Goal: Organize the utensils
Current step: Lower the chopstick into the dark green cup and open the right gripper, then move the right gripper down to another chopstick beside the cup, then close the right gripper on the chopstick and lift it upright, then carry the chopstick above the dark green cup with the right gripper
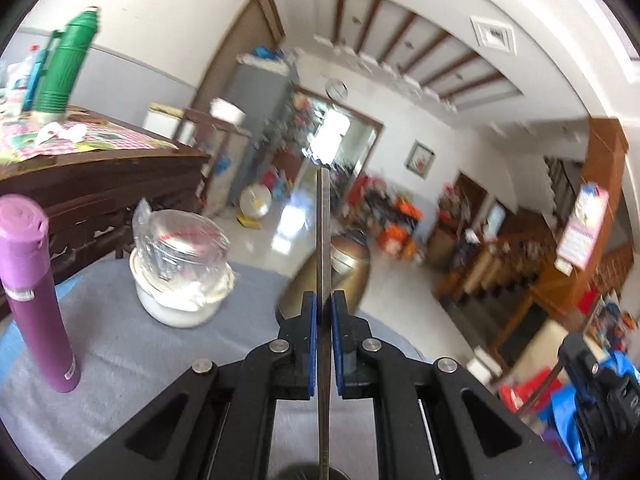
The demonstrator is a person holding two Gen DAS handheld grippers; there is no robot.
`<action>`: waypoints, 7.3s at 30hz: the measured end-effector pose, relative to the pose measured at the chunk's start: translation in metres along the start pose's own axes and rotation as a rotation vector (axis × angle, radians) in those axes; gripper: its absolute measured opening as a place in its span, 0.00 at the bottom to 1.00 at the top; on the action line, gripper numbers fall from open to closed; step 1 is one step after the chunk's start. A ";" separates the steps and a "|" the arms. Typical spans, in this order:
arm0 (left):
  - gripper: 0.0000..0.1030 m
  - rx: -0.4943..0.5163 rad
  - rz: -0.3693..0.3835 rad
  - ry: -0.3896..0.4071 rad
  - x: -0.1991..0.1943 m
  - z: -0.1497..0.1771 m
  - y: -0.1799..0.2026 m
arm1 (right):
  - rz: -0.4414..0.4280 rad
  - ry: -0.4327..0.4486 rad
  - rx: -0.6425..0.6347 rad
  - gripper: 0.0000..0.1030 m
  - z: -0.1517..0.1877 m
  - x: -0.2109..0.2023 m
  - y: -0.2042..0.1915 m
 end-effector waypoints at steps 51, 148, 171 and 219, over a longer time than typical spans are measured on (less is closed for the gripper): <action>0.66 0.368 -0.283 -0.770 -0.120 0.207 -0.021 | 0.019 -0.731 -0.017 0.48 0.179 -0.074 0.083; 0.44 0.006 -0.164 -0.887 -0.070 0.183 -0.165 | 0.289 -1.013 0.102 0.37 0.233 0.008 0.134; 0.16 0.061 -0.194 -0.903 -0.096 0.184 -0.164 | 0.192 -1.002 -0.302 0.19 0.257 -0.004 0.099; 0.06 0.167 -0.113 -0.350 -0.162 0.037 -0.042 | 0.063 -0.858 -0.234 0.12 0.210 -0.037 0.059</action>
Point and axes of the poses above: each gripper's, at about its wrist camera, not at the fingertips, and x roughly the way its jaws point, y to its right, z to its underside, the point moved 7 cm from there along x, roughly the way its jaws point, and after that the axes turned 6 degrees about z, right-handed, at the moved point
